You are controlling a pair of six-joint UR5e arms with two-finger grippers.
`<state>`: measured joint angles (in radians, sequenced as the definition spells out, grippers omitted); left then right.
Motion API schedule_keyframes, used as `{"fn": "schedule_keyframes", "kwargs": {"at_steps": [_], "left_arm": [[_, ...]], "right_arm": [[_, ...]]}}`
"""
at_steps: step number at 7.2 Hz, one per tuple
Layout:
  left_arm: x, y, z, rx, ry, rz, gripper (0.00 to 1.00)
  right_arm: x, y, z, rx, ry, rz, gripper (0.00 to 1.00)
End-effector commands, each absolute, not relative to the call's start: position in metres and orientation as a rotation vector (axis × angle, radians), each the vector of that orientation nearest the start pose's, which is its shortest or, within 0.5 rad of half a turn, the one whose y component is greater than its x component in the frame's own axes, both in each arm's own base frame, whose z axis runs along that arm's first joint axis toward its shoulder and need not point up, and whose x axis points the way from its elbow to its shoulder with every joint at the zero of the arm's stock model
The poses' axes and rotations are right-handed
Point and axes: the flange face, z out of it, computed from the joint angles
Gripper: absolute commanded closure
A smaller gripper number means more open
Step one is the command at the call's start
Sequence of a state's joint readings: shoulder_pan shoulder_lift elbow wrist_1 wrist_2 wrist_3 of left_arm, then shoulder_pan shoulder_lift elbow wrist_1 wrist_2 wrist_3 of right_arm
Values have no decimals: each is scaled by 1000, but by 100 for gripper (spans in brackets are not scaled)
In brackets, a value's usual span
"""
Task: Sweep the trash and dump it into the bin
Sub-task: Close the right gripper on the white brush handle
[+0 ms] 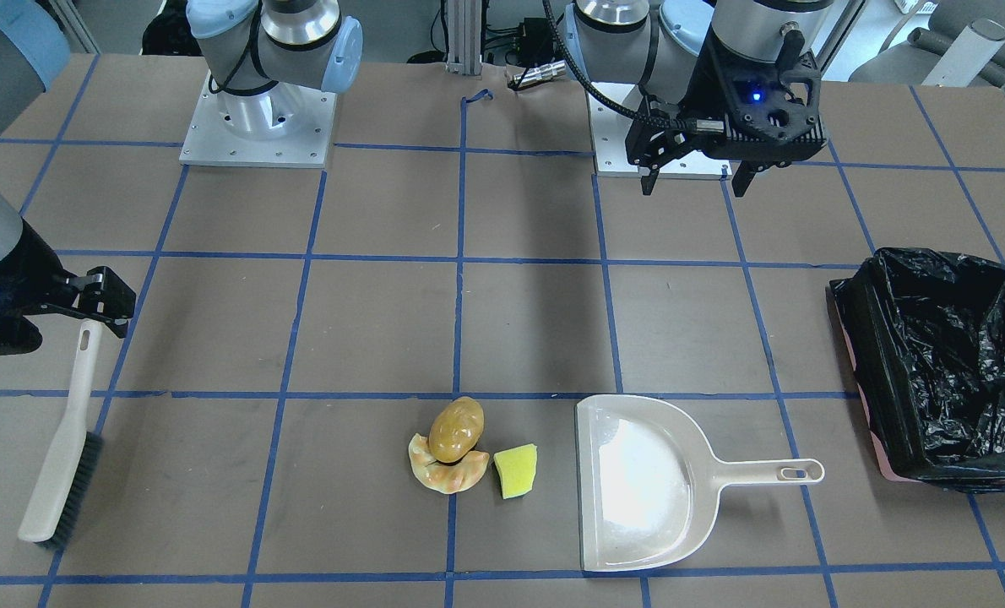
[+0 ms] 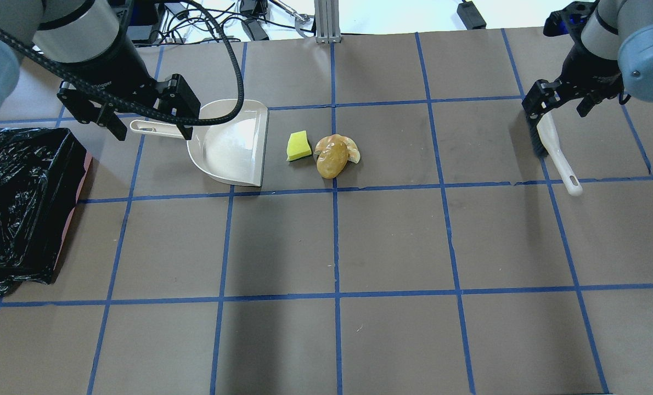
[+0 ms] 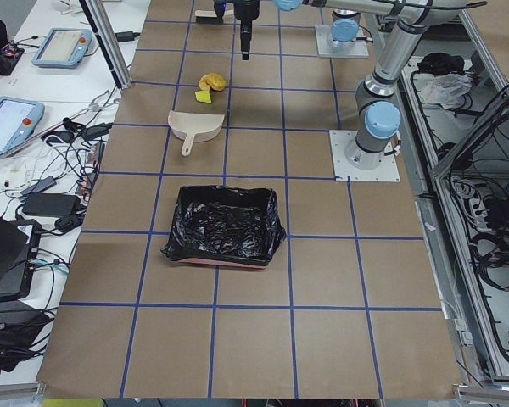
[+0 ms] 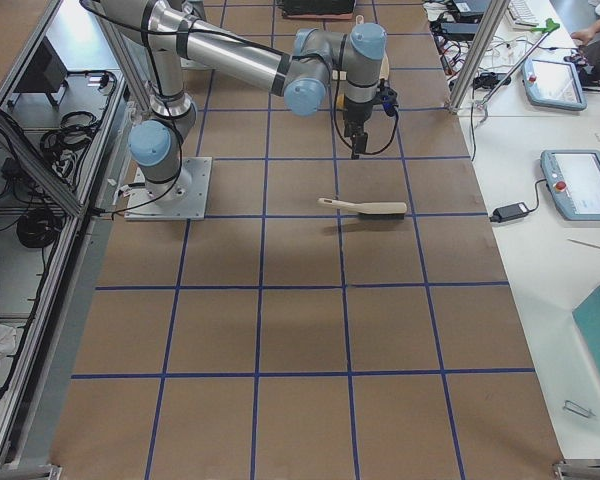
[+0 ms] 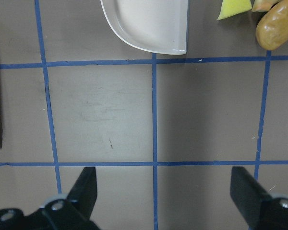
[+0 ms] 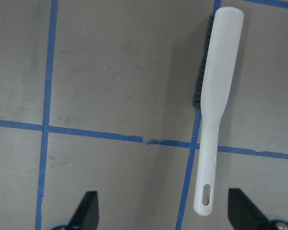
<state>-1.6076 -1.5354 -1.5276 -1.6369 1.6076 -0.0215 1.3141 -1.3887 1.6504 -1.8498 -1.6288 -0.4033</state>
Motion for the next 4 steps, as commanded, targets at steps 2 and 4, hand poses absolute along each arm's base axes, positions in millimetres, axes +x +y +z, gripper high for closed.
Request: {"fn": "schedule_keyframes", "kwargs": {"at_steps": [2,4], "left_arm": [[-147,-472,520,23,3105,-23,0],[-147,-472,520,26,3103,-23,0]], "right_arm": [[-27,-583,348,-231,3196,33,6],[-91,-574,322,-56,3198,124,7]]}}
